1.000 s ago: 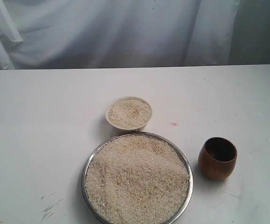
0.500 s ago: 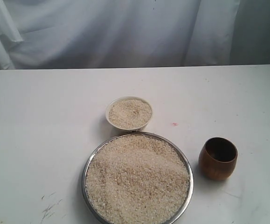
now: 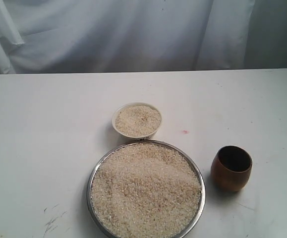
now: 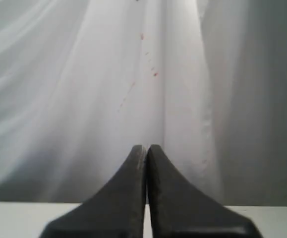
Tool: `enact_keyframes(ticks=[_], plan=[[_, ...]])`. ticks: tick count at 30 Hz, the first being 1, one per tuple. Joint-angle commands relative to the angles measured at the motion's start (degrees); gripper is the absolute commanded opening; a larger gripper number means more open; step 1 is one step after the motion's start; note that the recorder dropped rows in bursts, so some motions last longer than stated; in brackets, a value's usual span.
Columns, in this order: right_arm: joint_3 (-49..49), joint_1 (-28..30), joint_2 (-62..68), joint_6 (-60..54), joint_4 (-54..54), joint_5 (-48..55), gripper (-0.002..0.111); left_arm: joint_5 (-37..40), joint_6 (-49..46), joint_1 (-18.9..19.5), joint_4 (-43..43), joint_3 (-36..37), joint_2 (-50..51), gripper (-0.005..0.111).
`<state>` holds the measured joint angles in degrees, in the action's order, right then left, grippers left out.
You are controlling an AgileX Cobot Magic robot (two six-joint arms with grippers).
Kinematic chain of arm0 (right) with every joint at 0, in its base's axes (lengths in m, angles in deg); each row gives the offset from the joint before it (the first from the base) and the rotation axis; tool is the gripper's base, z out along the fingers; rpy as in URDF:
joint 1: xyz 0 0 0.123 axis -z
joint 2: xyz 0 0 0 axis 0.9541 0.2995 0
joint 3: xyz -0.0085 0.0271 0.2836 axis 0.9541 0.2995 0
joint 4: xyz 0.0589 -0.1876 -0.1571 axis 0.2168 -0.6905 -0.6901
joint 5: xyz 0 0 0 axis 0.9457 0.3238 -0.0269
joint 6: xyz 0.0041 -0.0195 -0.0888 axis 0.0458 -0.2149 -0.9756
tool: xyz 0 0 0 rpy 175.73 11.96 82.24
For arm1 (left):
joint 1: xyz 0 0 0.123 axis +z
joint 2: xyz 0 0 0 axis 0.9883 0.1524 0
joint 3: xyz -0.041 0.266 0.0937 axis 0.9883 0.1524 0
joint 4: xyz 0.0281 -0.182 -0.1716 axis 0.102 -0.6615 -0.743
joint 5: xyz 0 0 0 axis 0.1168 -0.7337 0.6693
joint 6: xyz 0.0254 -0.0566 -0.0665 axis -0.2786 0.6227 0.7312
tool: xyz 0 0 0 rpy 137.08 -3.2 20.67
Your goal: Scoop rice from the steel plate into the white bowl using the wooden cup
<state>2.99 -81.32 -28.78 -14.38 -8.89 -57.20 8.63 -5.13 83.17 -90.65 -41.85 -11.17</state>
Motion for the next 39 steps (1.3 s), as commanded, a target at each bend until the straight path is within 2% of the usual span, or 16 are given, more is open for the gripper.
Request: enact_keyframes(ticks=[1,7,16,19,21,23,27,29,32,39], plan=[[7.0,-1.8,6.5,7.4,-11.4,-7.0,0.000,-0.8,0.0,0.1,0.0,0.3,-0.2,0.000],[19.0,-2.2,14.1,6.5,-8.7,-23.7,0.000,-0.8,0.0,0.1,0.0,0.3,-0.2,0.000],[20.5,-2.2,15.9,7.4,-10.2,-17.7,0.000,-0.8,0.0,0.1,0.0,0.3,-0.2,0.000],[20.5,-2.2,15.9,10.9,-15.6,-16.0,0.002,-0.8,0.0,0.1,0.0,0.3,-0.2,0.000],[20.5,-2.2,15.9,14.4,-23.0,-13.9,0.008,-0.8,0.0,0.1,0.0,0.3,-0.2,0.000],[20.5,-2.2,15.9,18.3,-26.0,-13.1,0.016,-0.8,0.0,0.1,0.0,0.3,-0.2,0.000],[20.5,-2.2,15.9,20.6,-30.4,-14.2,0.049,-0.8,0.0,0.1,0.0,0.3,-0.2,0.000],[20.5,-2.2,15.9,21.2,-30.3,-14.2,0.061,-0.8,0.0,0.1,0.0,0.3,-0.2,0.000],[20.5,-2.2,15.9,22.3,-27.6,-11.8,0.067,-0.8,0.0,0.1,0.0,0.3,-0.2,0.000],[20.5,-2.2,15.9,16.7,-28.6,-9.1,0.068,-0.8,0.0,0.1,0.0,0.3,-0.2,0.000]])
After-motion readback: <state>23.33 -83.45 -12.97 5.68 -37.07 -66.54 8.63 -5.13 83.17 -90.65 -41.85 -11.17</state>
